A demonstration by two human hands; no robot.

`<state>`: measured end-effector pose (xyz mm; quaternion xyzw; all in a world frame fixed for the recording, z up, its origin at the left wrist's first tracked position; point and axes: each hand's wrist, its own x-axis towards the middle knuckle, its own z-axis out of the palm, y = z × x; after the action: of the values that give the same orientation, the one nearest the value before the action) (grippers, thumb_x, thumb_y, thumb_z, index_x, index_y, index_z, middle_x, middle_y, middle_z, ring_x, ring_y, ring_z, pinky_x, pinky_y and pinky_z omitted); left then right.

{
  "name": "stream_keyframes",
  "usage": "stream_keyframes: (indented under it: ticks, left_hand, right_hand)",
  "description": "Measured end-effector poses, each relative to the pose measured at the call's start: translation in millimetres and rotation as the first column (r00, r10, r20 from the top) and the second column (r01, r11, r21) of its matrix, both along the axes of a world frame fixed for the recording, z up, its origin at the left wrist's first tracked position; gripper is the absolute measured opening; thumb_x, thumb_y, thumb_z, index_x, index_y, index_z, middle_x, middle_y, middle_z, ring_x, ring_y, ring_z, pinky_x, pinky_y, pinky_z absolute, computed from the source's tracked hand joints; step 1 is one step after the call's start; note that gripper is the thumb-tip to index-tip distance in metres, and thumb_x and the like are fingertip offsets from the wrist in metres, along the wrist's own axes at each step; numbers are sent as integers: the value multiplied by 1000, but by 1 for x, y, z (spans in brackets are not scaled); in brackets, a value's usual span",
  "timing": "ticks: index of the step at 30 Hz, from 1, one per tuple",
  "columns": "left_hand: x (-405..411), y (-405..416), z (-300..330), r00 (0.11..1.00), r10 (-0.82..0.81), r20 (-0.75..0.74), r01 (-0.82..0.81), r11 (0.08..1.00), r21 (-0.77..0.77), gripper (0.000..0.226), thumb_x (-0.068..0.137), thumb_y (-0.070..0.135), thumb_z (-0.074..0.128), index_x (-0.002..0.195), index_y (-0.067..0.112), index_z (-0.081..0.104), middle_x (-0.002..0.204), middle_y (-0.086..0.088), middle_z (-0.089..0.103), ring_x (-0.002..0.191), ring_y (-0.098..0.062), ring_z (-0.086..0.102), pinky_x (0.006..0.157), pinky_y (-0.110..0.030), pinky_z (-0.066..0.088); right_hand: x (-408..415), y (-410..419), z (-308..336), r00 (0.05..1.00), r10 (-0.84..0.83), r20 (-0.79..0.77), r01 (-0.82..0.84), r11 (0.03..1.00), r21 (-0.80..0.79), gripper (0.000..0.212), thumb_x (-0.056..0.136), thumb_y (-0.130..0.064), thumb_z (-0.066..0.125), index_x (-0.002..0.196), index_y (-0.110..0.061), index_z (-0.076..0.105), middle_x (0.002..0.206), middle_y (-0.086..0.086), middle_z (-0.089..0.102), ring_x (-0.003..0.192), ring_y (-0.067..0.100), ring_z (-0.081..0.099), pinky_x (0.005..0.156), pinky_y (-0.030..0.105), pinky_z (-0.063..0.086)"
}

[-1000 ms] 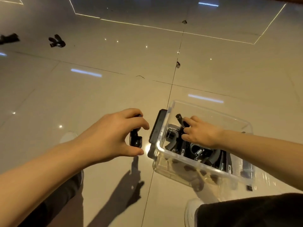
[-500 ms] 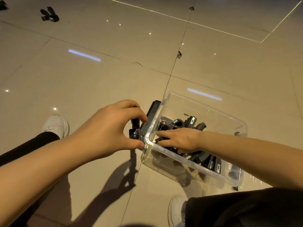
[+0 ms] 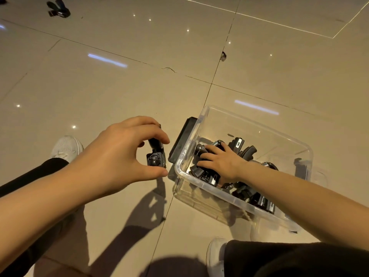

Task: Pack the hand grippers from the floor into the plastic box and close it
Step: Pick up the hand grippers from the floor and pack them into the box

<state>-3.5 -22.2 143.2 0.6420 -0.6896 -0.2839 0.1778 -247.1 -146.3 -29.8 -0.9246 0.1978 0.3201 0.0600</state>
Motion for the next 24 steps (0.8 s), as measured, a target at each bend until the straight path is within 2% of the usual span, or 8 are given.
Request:
stream_keyframes:
  ticks: [3,6,10,14,17,19,21,24]
  left_hand:
    - [-5,-5,0,1000,-6,-25,5,1000,-10,45,55,48,74,98,41,62,111,20,53,100,-7,57,87,-32,53]
    - [-9,-10,1,1000,-12,-28,11,1000,-28,49,54,54,79,98,39,63,111,19,54,99,-4,56,87,-30,53]
    - [-17,-12,2,999,-20,-42,18,998,-53,49,54,61,65,98,39,64,110,19,53,98,-2,56,84,-28,53]
    - [-24,-11,2,998,-29,-59,26,998,-55,47,55,55,74,98,39,63,112,19,53,99,-4,57,85,-30,53]
    - [-26,-10,1,997,-55,-49,53,998,-46,49,55,59,71,100,41,62,112,20,53,100,-3,56,85,-30,53]
    - [-26,-8,0,997,-61,-48,59,997,-51,50,54,63,64,101,44,60,113,22,52,100,-3,56,84,-29,53]
    - [-25,-6,-1,997,-67,-43,64,996,-54,53,54,66,59,103,46,57,113,23,50,100,-3,57,84,-28,54]
    - [-24,-4,-3,998,-57,-30,56,998,-40,57,54,68,56,107,49,52,115,27,48,99,-5,57,84,-28,54]
  right_hand:
    - [0,-6,0,997,-79,28,78,997,21,90,74,-49,72,146,-34,21,153,-4,22,144,26,3,112,58,10]
    - [4,-10,2,993,-114,32,113,993,26,90,73,-55,70,146,-32,24,152,-3,26,143,28,9,112,57,12]
    - [13,-4,-2,997,-73,24,73,997,2,88,75,-50,71,146,-31,24,151,-3,29,141,32,9,111,57,13]
    - [13,-1,-4,996,-85,28,84,996,35,92,75,-44,72,148,-34,17,155,-4,20,143,33,3,112,57,10]
    - [6,-6,-2,965,-245,99,233,965,120,106,69,-42,78,149,-37,8,158,-1,4,144,31,0,114,56,6]
    - [2,-16,3,919,-388,73,372,913,169,112,65,-45,79,149,-37,5,159,4,-1,144,31,0,115,56,2]
    - [-3,-32,8,858,-513,-10,504,839,206,110,68,-51,76,149,-35,4,158,10,6,144,32,9,115,55,2]
    - [-5,-47,3,793,-609,-31,601,773,205,83,85,-51,57,149,-30,10,149,14,33,136,33,30,112,45,22]
